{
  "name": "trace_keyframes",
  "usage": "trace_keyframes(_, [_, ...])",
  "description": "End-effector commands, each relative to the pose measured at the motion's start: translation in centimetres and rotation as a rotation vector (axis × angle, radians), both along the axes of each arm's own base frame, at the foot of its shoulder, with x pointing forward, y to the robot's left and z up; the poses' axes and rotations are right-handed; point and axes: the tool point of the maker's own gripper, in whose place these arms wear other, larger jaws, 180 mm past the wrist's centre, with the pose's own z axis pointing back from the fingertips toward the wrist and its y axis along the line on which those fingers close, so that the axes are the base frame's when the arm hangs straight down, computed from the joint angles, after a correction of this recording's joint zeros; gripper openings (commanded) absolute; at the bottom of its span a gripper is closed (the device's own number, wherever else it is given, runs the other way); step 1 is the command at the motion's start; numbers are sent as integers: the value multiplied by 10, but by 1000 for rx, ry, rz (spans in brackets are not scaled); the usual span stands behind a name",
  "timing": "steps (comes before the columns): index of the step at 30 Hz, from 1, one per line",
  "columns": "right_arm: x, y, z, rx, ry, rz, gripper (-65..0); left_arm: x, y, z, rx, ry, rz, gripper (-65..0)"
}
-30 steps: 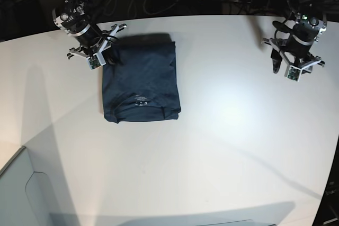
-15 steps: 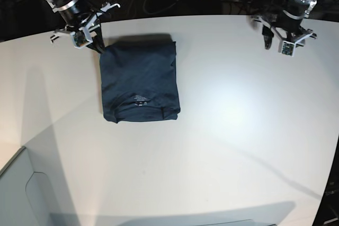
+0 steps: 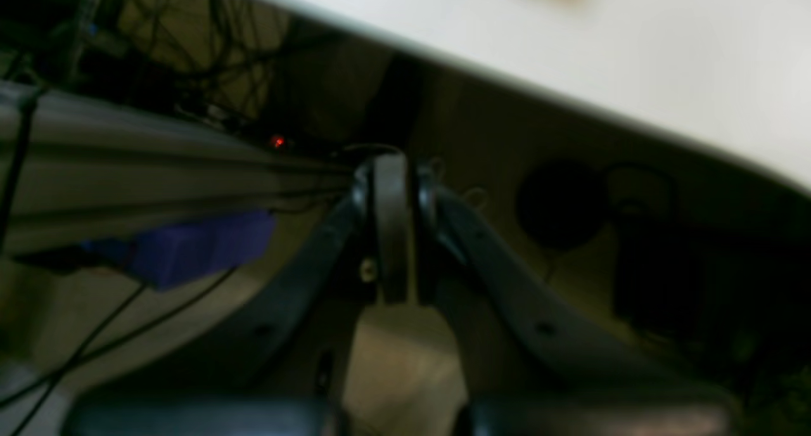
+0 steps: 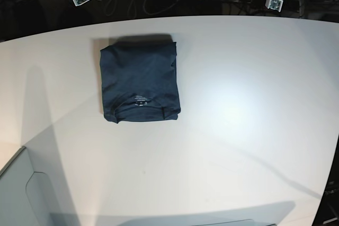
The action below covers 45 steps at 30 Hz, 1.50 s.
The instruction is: Fold the T-shirt properly
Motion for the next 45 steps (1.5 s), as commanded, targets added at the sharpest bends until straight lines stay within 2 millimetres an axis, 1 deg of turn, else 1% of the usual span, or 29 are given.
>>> trace_keyframes(1, [-7, 1, -3, 19, 15, 10, -650, -6, 0, 0, -7, 0, 22, -650])
trace_keyframes(2, [-15, 1, -12, 28, 46, 12, -650, -12, -1, -6, -20, 12, 39, -650])
trace_keyframes(3, [-18, 2, -20, 43, 64, 16, -650, -18, -1, -12, -32, 32, 56, -650])
trace_keyframes(5, [-28, 5, -44, 82, 122, 23, -650, -34, -4, -32, -70, 82, 95, -650])
trace_keyframes(6, [-34, 3, -57, 92, 156, 23, -650, -35, -5, -42, -89, 89, 113, -650])
trace_keyframes(7, [-33, 3, -69, 104, 174, 21, -650, -36, -6, -52, -111, 95, 135, -650])
trace_keyframes(9, [-42, 4, -98, 141, 245, 2, -650, -43, -10, -77, -162, 119, 185, -650])
trace_keyframes(11, [-46, 1, -124, 173, 293, -35, -650, -47, -17, -101, -218, 121, 225, -650])
trace_keyframes(14, [-52, 6, -153, 242, 335, -107, -650, -53, -19, -128, -273, 105, 273, -650])
trace_keyframes(16, [-52, 6, -168, 281, 343, -154, -650, -59, -25, -148, -319, 111, 296, -650])
trace_keyframes(19, [-50, 16, -182, 345, 341, -197, -650, -69, -29, -175, -369, 142, 334, -650])
trace_keyframes(20, [-51, 22, -186, 366, 345, -207, -650, -73, -27, -184, -379, 157, 350, -650])
trace_keyframes(22, [-52, 24, -193, 388, 352, -225, -650, -78, -22, -199, -398, 175, 395, -650])
trace_keyframes(24, [-50, 29, -197, 413, 347, -238, -650, -75, -21, -212, -418, 171, 427, -650])
trace_keyframes(25, [-47, 31, -198, 424, 338, -249, -650, -73, -21, -216, -425, 168, 432, -650])
trace_keyframes(26, [-45, 26, -203, 394, 330, -277, -650, -72, -21, -219, -429, 171, 426, -650])
trace_keyframes(28, [-43, 11, -214, 300, 318, -325, -650, -71, -19, -224, -406, 178, 419, -650])
trace_keyframes(30, [-45, 2, -222, 208, 319, -350, -650, -68, -11, -229, -349, 181, 417, -650])
trace_keyframes(31, [-45, -3, -226, 155, 314, -358, -650, -69, -5, -231, -311, 185, 416, -650])
trace_keyframes(33, [-46, -13, -232, 54, 309, -372, -650, -64, -2, -233, -280, 183, 411, -650])
trace_keyframes(35, [-49, -29, -237, -75, 302, -401, -650, -58, -2, -235, -269, 184, 398, -650])
trace_keyframes(37, [-44, -47, -239, -201, 279, -427, -650, -55, -5, -236, -270, 183, 386, -650])
trace_keyframes(39, [-48, -59, -242, -307, 275, -446, -650, -55, -10, -237, -277, 193, 373, -650])
trace_keyframes(42, [-57, -68, -248, -452, 298, -453, -650, -49, -15, -239, -285, 192, 350, -650])
trace_keyframes(45, [-65, -71, -254, -534, 333, -428, -650, -45, -19, -239, -291, 192, 337, -650])
